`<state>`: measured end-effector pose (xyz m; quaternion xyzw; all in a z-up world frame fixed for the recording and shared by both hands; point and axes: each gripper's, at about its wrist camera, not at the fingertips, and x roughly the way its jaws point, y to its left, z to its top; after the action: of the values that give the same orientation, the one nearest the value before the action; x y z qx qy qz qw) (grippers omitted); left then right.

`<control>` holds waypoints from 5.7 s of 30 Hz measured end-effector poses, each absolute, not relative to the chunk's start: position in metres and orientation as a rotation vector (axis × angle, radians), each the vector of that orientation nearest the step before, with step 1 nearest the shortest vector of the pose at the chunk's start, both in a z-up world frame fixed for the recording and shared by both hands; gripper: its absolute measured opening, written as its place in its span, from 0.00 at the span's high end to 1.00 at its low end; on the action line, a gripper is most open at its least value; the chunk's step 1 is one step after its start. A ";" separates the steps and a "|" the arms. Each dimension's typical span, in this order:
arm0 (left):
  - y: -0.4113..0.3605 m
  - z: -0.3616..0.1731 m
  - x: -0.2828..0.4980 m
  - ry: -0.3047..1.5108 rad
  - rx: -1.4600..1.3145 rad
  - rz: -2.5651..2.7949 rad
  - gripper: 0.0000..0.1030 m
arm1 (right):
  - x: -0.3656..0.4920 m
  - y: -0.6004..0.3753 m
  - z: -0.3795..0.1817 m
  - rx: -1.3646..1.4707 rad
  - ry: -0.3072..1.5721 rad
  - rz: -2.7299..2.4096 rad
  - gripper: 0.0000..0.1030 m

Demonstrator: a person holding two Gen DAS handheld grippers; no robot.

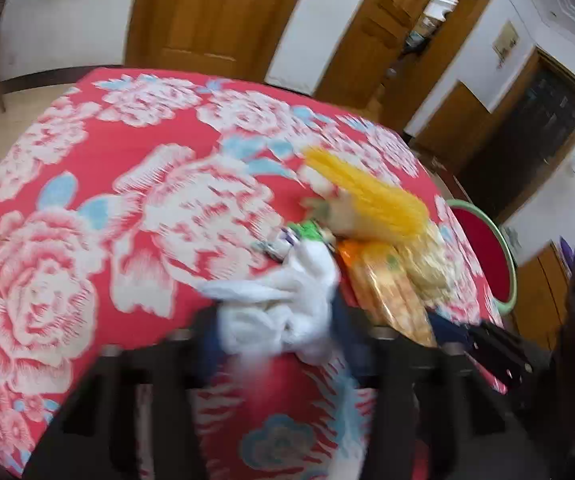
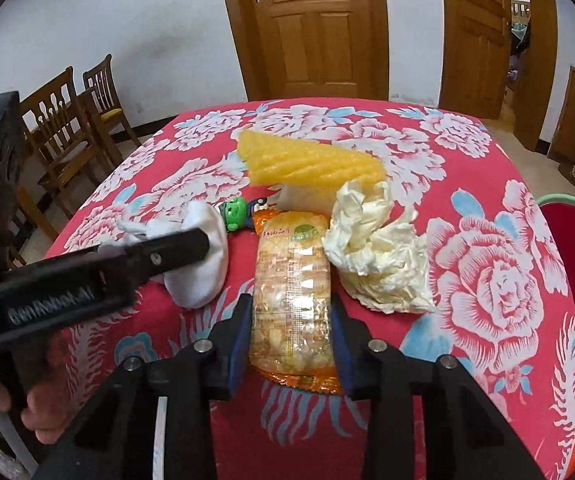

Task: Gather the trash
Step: 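Grasp the snack bar package with the right tool while the left tool grasps the white cloth, then lift and carry the snack package and white cloth over the red bucket, then open both tools to drop the snack package and cloth into the bucket, then move both tools back over the table toward the crumpled plastic bag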

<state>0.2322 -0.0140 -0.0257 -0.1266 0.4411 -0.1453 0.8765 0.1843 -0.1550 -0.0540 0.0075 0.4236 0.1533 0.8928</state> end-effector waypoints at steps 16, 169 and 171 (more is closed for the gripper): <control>0.001 -0.007 0.187 0.883 -0.205 -0.248 0.73 | 0.164 -0.150 -0.040 0.020 0.819 0.395 0.62; -0.114 0.017 0.191 0.847 -0.047 -0.433 0.43 | 0.121 -0.284 -0.016 0.177 0.798 0.060 0.35; -0.102 0.014 0.191 0.854 -0.064 -0.412 0.43 | 0.124 -0.278 -0.017 0.173 0.802 0.074 0.35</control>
<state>0.1911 -0.1022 0.0138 -0.0306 0.4109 -0.1985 0.8893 0.1238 -0.2775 -0.0173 0.0840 0.3898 0.0358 0.9164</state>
